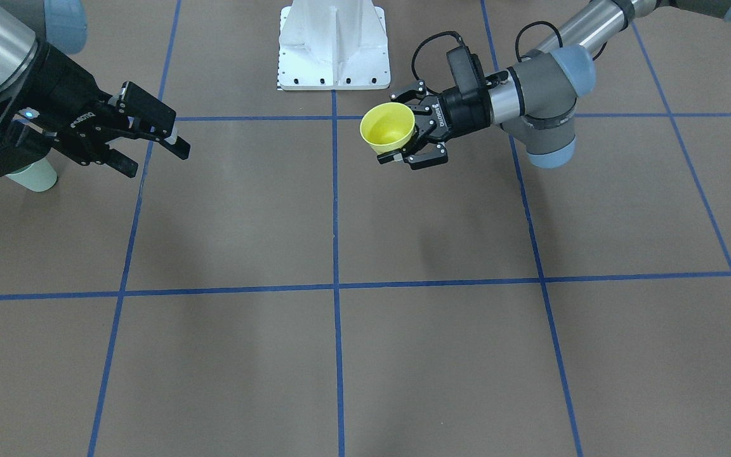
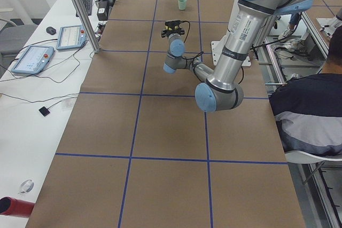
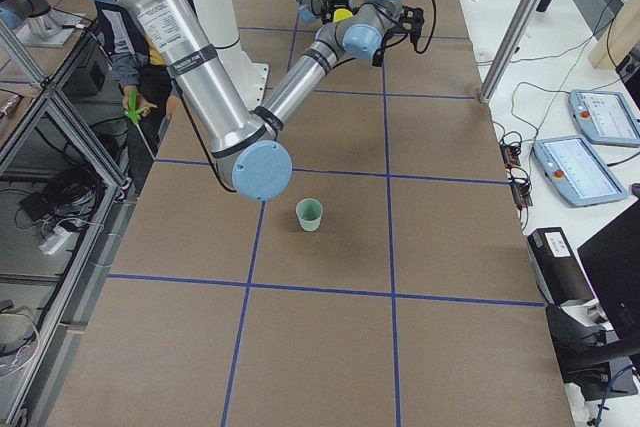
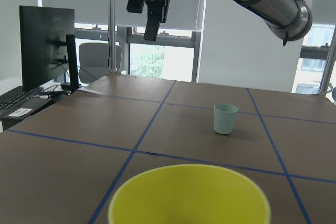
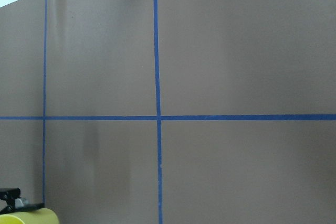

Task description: Transfer and stack yellow cup on green cup

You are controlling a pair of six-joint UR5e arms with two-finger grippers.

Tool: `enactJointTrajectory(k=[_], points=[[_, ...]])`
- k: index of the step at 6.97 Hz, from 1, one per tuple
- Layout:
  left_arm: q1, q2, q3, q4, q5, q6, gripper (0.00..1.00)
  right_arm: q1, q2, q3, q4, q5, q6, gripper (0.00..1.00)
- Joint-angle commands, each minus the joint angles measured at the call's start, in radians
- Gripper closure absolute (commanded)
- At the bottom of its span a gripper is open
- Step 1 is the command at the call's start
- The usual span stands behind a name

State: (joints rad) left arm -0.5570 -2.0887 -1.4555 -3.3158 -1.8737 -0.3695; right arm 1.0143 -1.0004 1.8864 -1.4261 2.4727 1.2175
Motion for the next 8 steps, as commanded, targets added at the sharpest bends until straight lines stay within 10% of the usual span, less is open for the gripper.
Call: enactJointTrajectory(k=[1,8], points=[[0.012,-0.017,0.001,0.002,0.019,0.001,0.73,-0.066,0.069,0.003,-0.103,-0.015,0.011,0.01],[0.017,-0.017,0.053,0.024,0.013,0.029,0.7,-0.313,0.174,0.002,-0.237,-0.246,-0.007,0.0]])
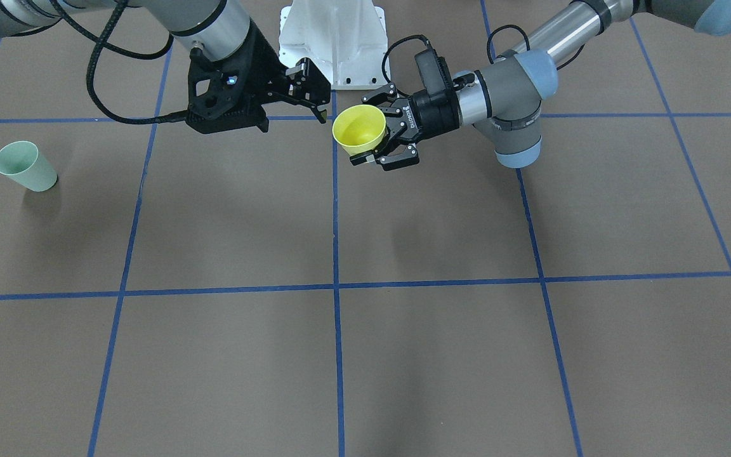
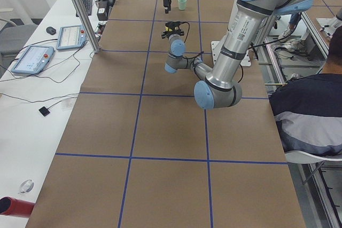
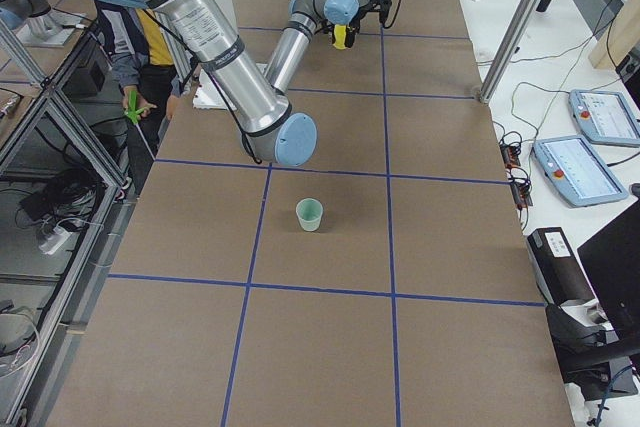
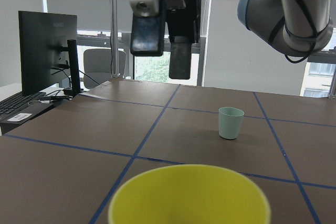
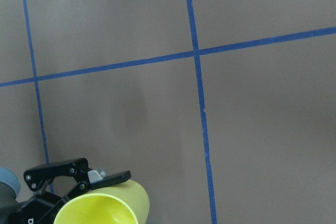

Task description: Transfer and stack yellow cup on green cup

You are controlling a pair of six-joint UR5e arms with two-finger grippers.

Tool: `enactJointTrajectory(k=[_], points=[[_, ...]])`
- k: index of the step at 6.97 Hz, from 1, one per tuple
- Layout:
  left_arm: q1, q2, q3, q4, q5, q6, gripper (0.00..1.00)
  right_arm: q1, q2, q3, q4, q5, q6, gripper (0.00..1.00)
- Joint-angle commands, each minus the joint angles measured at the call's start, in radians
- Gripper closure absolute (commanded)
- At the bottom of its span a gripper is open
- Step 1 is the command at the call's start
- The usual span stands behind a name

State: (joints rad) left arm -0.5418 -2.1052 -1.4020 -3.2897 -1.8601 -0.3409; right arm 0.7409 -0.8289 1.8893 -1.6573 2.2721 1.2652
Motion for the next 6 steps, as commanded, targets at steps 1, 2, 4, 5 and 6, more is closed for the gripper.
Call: enactJointTrajectory(k=[1,2,4,5,6], points=[[0.016,-0.002,-0.003,-0.005,0.001,0.002,0.7,-0.079,0.002,-0.004,-0.004,-0.11,-0.084,0.0],[0.016,-0.001,-0.005,-0.01,0.001,0.002,0.69,-0.087,0.004,-0.006,-0.004,-0.114,-0.098,0.0],[0.029,-0.001,-0.006,-0.013,0.002,0.003,0.68,-0.101,0.007,-0.006,-0.002,-0.117,-0.098,0.0],[0.031,-0.001,-0.005,-0.028,0.002,0.003,0.68,-0.106,0.007,-0.007,-0.002,-0.117,-0.098,0.0],[0.036,-0.002,-0.005,-0.042,0.004,0.003,0.68,-0.115,0.007,-0.009,-0.002,-0.117,-0.098,0.01]])
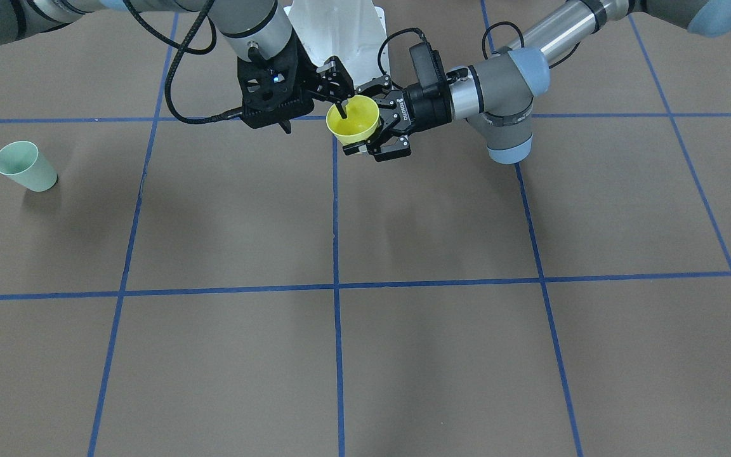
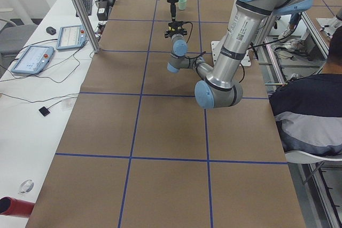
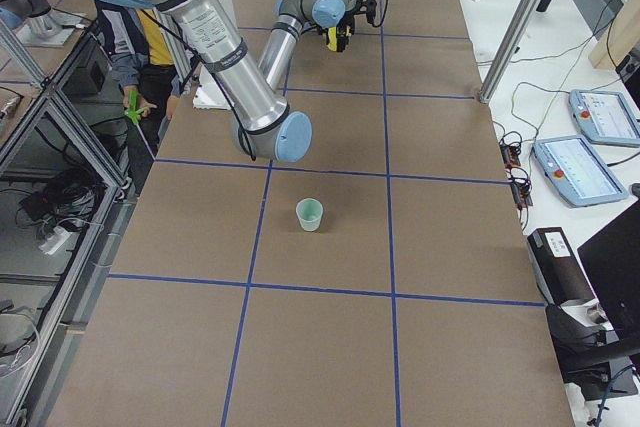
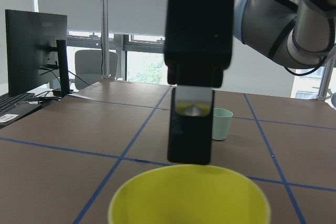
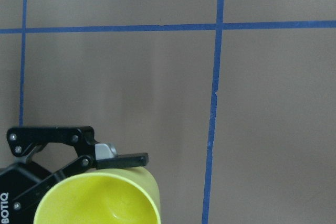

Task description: Transfer and stack yellow cup on green cup

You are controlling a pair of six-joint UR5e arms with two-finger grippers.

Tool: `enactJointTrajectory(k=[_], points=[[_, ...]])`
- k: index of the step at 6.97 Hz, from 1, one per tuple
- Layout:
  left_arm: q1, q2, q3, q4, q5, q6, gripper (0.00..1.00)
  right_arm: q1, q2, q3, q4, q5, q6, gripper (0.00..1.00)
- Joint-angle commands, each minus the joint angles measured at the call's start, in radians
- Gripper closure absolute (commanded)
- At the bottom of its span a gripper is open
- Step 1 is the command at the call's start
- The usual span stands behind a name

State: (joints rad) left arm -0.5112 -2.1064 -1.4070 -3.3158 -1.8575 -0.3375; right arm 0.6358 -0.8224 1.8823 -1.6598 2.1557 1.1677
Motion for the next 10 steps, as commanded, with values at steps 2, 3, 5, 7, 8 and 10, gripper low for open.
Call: enactJointTrajectory(k=[2,3,5,7,8,10], points=[[0.005,0.0,0.0,-0.033,0.001,0.0,0.67,-0.027,-0.001,-0.005,0.0,0.001,-0.006,0.16],[0.006,0.0,0.0,-0.037,0.001,0.0,0.67,-0.028,-0.001,-0.006,-0.001,0.003,-0.016,0.25],[0.01,0.0,0.0,-0.039,0.003,0.0,0.67,-0.03,0.0,-0.008,-0.001,0.009,-0.031,0.45],[0.022,0.002,0.005,-0.054,0.003,0.0,0.66,-0.03,0.002,-0.008,0.0,0.012,-0.045,0.68],[0.023,0.002,0.006,-0.057,0.003,0.0,0.65,-0.03,0.003,-0.008,0.0,0.012,-0.045,0.75],[0.031,0.0,0.006,-0.057,0.003,0.0,0.48,-0.03,0.014,-0.009,0.0,0.0,-0.045,1.0]])
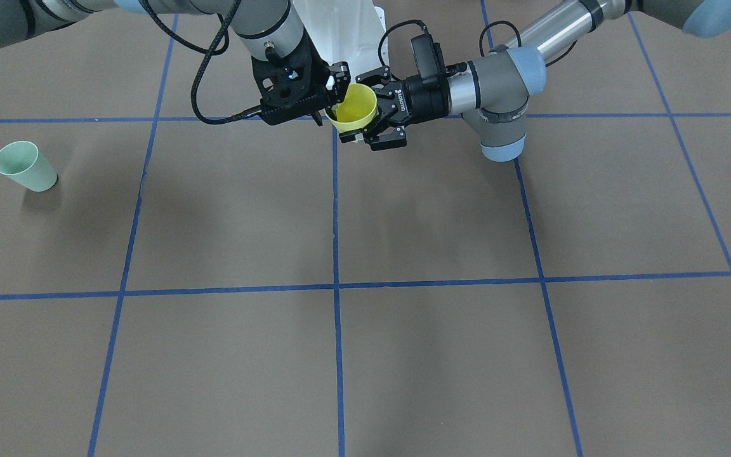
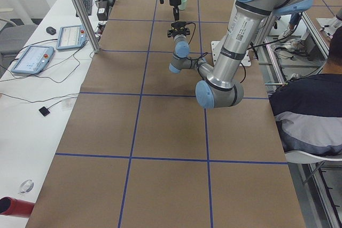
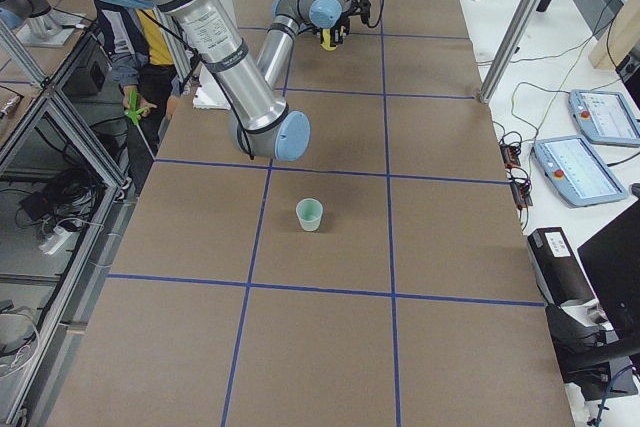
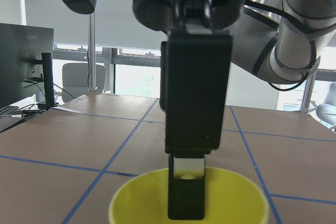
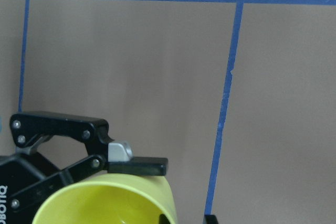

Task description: Transfer and stack yellow cup on green cup

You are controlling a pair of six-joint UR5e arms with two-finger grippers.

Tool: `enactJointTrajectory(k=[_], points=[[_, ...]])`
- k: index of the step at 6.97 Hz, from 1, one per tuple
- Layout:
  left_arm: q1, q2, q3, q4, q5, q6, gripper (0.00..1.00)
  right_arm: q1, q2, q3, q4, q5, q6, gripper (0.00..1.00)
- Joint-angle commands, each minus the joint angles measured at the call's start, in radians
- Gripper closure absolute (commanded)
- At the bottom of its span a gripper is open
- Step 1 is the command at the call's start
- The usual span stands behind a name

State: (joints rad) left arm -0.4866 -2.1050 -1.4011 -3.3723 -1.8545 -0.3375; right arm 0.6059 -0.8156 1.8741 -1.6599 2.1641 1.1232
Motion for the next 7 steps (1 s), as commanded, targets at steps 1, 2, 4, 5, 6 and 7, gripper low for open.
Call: enactJointTrajectory(k=[1,2,4,5,6,7], points=[[0.008,-0.001,0.001,-0.001,0.0,0.0,0.23,0.002,0.007,-0.003,0.0,-0.015,0.0,1.0],[0.013,-0.003,0.001,-0.002,0.0,-0.002,0.06,0.002,0.007,-0.001,-0.001,-0.026,0.0,1.0],[0.028,-0.003,-0.003,-0.004,-0.002,-0.005,0.01,0.003,0.004,-0.001,-0.001,-0.032,0.001,1.0],[0.029,-0.001,-0.001,-0.004,0.0,-0.003,0.01,0.006,0.0,0.0,-0.003,-0.032,0.0,1.0],[0.029,-0.001,-0.001,-0.004,0.0,-0.003,0.01,0.009,-0.007,0.003,-0.003,-0.032,0.001,1.0],[0.029,-0.001,-0.001,-0.002,0.0,-0.003,0.01,0.026,-0.02,0.01,-0.004,-0.03,0.001,1.0]])
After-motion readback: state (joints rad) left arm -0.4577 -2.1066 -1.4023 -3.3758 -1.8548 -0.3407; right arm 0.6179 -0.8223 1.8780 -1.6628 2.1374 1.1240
